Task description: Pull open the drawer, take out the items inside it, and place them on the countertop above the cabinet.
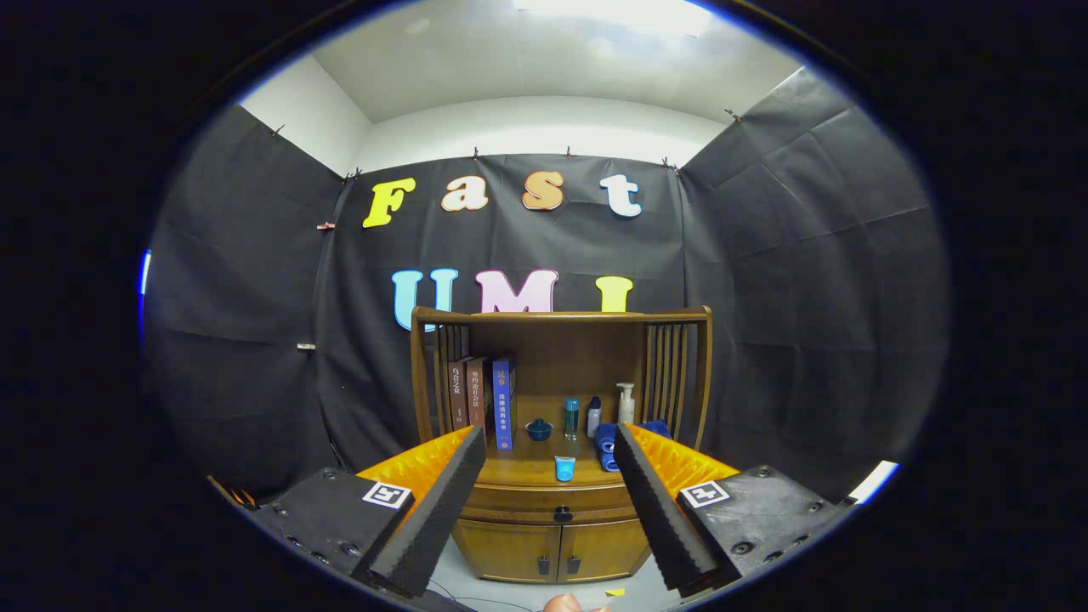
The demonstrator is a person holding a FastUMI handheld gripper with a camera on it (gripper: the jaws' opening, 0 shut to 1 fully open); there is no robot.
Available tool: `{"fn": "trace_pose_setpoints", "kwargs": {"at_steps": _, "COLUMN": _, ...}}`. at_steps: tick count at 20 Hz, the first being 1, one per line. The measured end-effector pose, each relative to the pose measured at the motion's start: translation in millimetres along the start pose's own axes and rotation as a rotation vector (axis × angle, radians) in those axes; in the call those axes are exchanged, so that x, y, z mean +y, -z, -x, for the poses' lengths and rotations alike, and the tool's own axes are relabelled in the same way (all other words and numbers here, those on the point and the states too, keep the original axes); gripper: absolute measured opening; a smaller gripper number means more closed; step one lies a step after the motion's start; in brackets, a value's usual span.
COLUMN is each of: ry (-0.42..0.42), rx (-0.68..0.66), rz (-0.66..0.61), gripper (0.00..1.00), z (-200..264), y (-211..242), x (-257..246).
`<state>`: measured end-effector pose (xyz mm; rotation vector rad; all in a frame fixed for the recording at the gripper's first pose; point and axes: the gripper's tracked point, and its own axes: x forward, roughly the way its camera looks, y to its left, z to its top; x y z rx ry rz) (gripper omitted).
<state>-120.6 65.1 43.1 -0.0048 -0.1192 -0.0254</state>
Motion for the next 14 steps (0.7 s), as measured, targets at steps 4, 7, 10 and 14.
{"fn": "trace_pose_setpoints", "kwargs": {"at_steps": 4, "ry": -0.008, "rx": 0.010, "rz": -0.037, "gripper": 0.99, "z": 3.8, "y": 2.9, "x": -1.8}}
{"fn": "trace_pose_setpoints", "kwargs": {"at_steps": 7, "ry": -0.003, "rx": 0.009, "rz": -0.046, "gripper": 0.99, "z": 5.1, "y": 3.1, "x": -8.8}}
{"fn": "trace_pose_setpoints", "kwargs": {"at_steps": 10, "ry": 0.001, "rx": -0.004, "rz": -0.051, "gripper": 0.99, "z": 7.3, "y": -0.2, "x": -13.3}}
{"fn": "trace_pose_setpoints", "kwargs": {"at_steps": 14, "ry": 0.008, "rx": 0.003, "rz": -0.050, "gripper": 0.99, "z": 7.1, "y": 4.1, "x": -16.9}}
